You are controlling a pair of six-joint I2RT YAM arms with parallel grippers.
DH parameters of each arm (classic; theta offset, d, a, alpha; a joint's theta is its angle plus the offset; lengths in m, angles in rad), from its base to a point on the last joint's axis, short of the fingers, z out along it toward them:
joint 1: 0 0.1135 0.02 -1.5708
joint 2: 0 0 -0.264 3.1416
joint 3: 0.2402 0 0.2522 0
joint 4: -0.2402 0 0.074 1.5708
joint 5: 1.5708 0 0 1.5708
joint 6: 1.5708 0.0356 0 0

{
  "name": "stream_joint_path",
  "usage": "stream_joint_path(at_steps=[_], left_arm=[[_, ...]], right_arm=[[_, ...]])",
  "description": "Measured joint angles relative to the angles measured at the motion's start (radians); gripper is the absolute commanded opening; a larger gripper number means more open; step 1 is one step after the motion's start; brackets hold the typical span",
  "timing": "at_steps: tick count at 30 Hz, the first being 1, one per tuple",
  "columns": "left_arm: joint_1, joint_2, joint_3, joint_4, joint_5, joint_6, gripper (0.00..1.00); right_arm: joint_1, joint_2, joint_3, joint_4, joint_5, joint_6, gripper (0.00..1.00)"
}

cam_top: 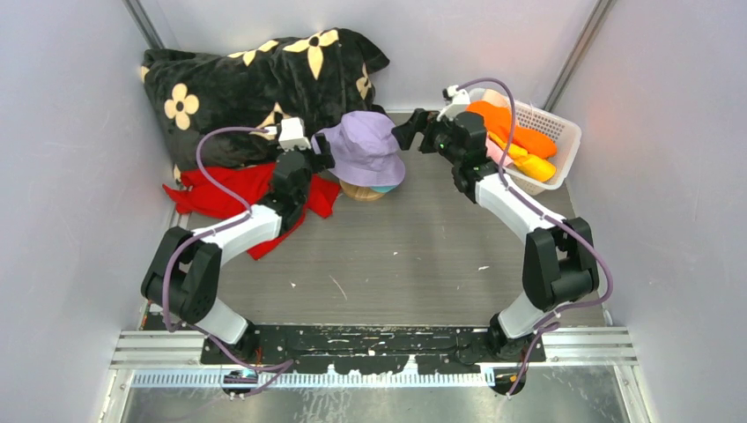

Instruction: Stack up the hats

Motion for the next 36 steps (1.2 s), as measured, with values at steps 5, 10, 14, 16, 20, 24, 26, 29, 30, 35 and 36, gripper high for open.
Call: stream_joint_path(at_steps=[5,10,14,16,20,24,26,29,30,35,36], left_arm=[[0.001,0.076,0.037,0.067,0.005,0.029,0.85],[0.011,0.164,0.075,0.080,0.009,0.043,0.85],[0.022,0.196,0.077,0.087,0.016,0.042,0.85],[0.026,0.204,0.077,0.085,0.016,0.039,0.85],[0.029,0.202,0.068,0.090,0.016,0.035,0.85],[0.033,0.169,0.025,0.069,0.010,0.030,0.85],[0.033,0.138,0.002,0.043,0.002,0.021,0.85],[0.033,0.069,-0.035,-0.015,-0.021,0.009,0.85],[0.033,0.035,-0.050,-0.041,-0.031,0.004,0.85],[0.034,-0.171,-0.099,-0.177,-0.059,-0.031,0.84],[0.034,-0.220,-0.101,-0.205,-0.059,-0.040,0.84]], right_arm=[[0.057,0.021,0.070,-0.020,0.021,-0.043,1.00],[0.087,0.059,0.120,-0.040,0.036,-0.071,1.00],[0.110,0.111,0.172,-0.071,0.049,-0.093,1.00],[0.121,0.131,0.185,-0.077,0.054,-0.100,1.00],[0.133,0.136,0.186,-0.094,0.071,-0.111,1.00],[0.134,0.135,0.186,-0.093,0.090,-0.117,1.00],[0.134,0.126,0.182,-0.093,0.106,-0.124,1.00],[0.134,0.071,0.144,-0.087,0.164,-0.137,1.00],[0.132,0.043,0.126,-0.086,0.190,-0.139,1.00],[0.079,-0.108,0.063,-0.079,0.231,-0.167,0.99],[0.063,-0.131,0.063,-0.079,0.249,-0.174,0.99]])
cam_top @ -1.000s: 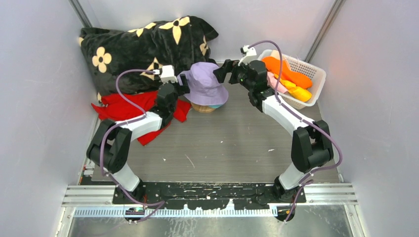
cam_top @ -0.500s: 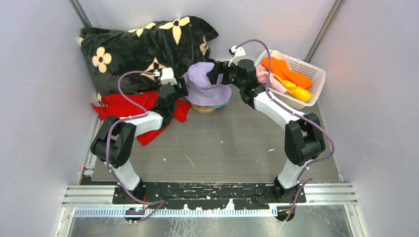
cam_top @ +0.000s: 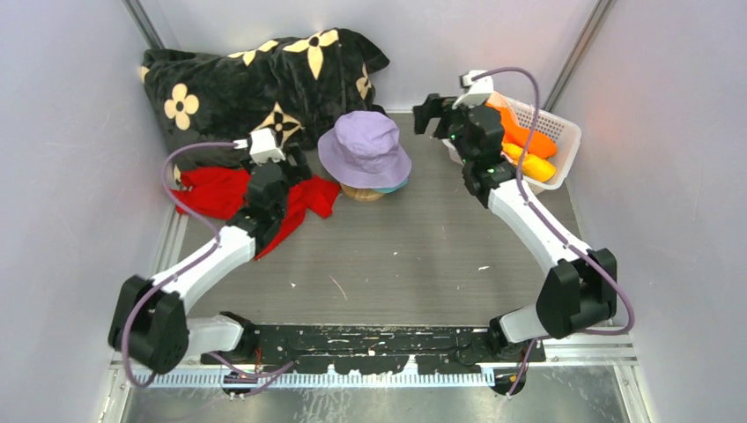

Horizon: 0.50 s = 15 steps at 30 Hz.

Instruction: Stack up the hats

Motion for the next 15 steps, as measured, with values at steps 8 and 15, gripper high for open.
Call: stream_joint_path(at_steps=[8,15], left_arm=[[0.000,-0.226,-0.016,-0.130,0.055,-0.077,0.84],[0.000,-0.229,-0.024,-0.201,0.121,-0.117,0.84]], right_arm=[[-0.063,0.027,0.164,-0.200,0.319,-0.105,0.97],[-0.214,0.209,0.306,-0.340,0.362,-0.113,0.92]])
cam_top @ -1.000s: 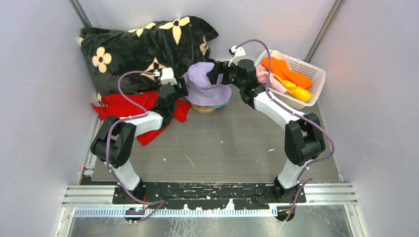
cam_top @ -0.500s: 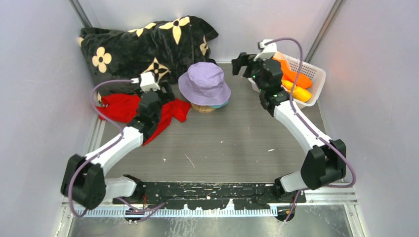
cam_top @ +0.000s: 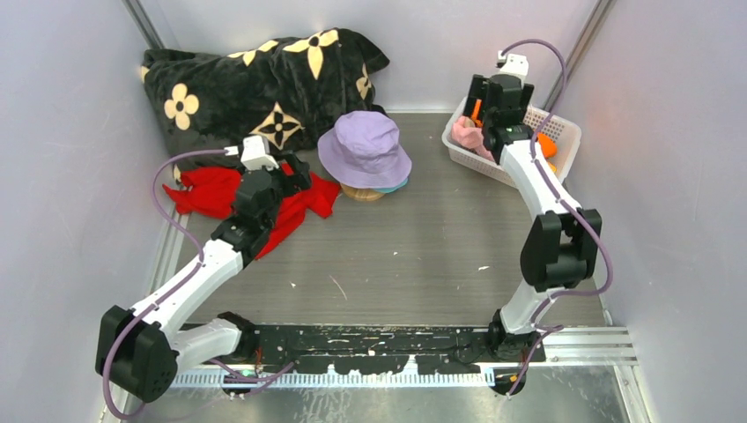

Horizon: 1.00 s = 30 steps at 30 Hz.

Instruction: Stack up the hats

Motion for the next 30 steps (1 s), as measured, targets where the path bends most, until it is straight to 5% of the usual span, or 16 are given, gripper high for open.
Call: stream_joint_path(at_steps=[9,17,19,24,30], left_arm=[[0.000,0.038,-0.006,-0.015,0.048,-0.037,0.84],[0.000,0.052,-0.006,-0.016,0.048,-0.038,0.84],[0.000,0.058,-0.006,-0.017,0.048,-0.038,0.84],[0.000,0.068,-0.006,-0.021,0.048,-0.038,0.84],[0.000,0.068,-0.006,-0.020,0.048,-0.038,0.84]], right_arm=[[-0.138,0.264,0.129,-0.067,-0.060,0.016,0.90],[-0.154,0.338,0.153,-0.094,-0.109,0.023,0.81],[-0.155,0.345,0.164,-0.103,-0.115,0.025,0.66],[-0.155,0.347,0.169,-0.103,-0.106,0.033,0.07],[-0.156,0.344,0.166,-0.095,-0.066,0.037,0.01]])
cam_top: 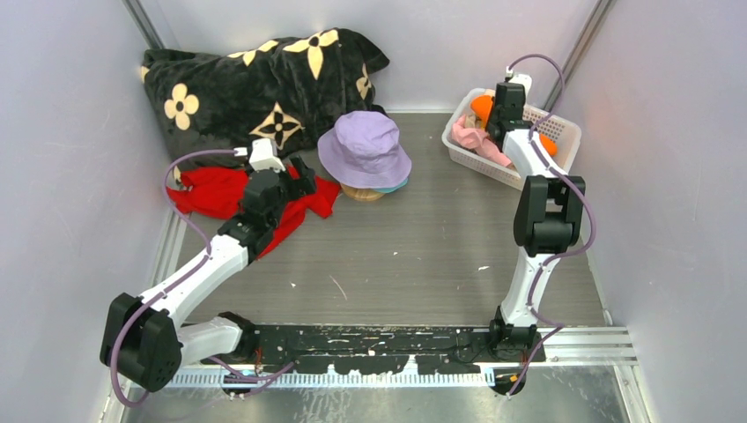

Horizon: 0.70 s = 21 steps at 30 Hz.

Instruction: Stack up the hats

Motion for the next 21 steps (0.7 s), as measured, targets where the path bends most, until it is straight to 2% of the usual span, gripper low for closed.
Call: stream_joint_path(at_steps=[5,8,15,21], left_arm=[[0.000,-0.010,-0.005,-0.002,0.000,0.000,0.83],[0.000,-0.031,-0.007,-0.005,0.002,0.000,0.84],[0.000,-0.091,-0.008,-0.003,0.011,0.000,0.83],[0.000,-0.134,-0.008,0.001,0.045,0.021,0.84]], right_arm=[[0.008,-0.080,-0.052,0.003,0.004,-0.001,0.01],[0.031,-0.184,-0.062,0.003,-0.007,-0.018,0.01],[0.169,-0.467,-0.043,0.074,-0.095,-0.073,0.03],[0.267,-0.558,-0.043,0.126,-0.204,-0.112,0.01]])
